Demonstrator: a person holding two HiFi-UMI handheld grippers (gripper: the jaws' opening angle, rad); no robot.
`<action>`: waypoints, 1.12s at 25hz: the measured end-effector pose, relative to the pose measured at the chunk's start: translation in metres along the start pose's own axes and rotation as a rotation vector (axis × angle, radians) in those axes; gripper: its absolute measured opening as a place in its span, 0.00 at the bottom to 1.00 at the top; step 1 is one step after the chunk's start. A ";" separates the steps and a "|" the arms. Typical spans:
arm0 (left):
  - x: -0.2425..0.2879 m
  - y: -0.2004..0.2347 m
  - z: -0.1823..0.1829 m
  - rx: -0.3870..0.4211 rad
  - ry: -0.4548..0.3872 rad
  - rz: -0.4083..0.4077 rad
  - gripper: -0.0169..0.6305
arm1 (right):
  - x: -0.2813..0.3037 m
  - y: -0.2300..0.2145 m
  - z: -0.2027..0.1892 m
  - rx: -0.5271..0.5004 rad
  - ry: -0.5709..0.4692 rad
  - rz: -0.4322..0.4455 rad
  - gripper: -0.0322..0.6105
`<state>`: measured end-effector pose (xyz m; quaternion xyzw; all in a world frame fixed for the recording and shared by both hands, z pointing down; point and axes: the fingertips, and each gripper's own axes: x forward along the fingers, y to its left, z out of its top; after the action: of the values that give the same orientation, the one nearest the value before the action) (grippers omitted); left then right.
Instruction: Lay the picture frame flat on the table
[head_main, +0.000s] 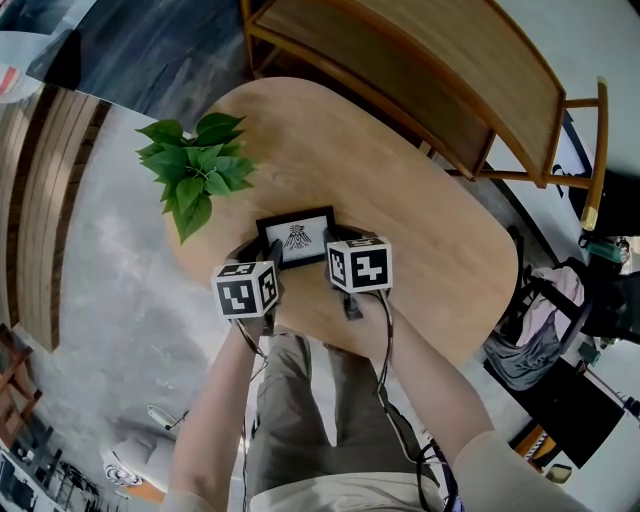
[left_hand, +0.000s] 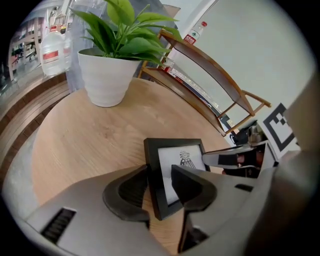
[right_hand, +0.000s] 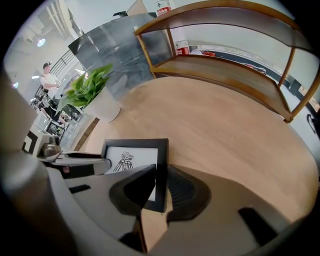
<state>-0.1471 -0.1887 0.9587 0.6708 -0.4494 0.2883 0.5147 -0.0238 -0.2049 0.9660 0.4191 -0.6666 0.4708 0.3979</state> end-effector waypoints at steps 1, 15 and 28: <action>0.001 0.002 0.000 0.007 -0.001 0.009 0.25 | 0.002 0.000 0.000 0.000 -0.002 -0.001 0.13; -0.033 -0.008 0.021 0.080 -0.070 0.047 0.34 | -0.034 0.002 0.015 -0.040 -0.084 -0.014 0.15; -0.175 -0.090 0.107 0.168 -0.287 -0.007 0.15 | -0.205 0.056 0.096 -0.120 -0.324 0.076 0.09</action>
<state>-0.1492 -0.2309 0.7382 0.7474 -0.4902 0.2242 0.3883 -0.0211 -0.2480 0.7366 0.4397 -0.7642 0.3712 0.2913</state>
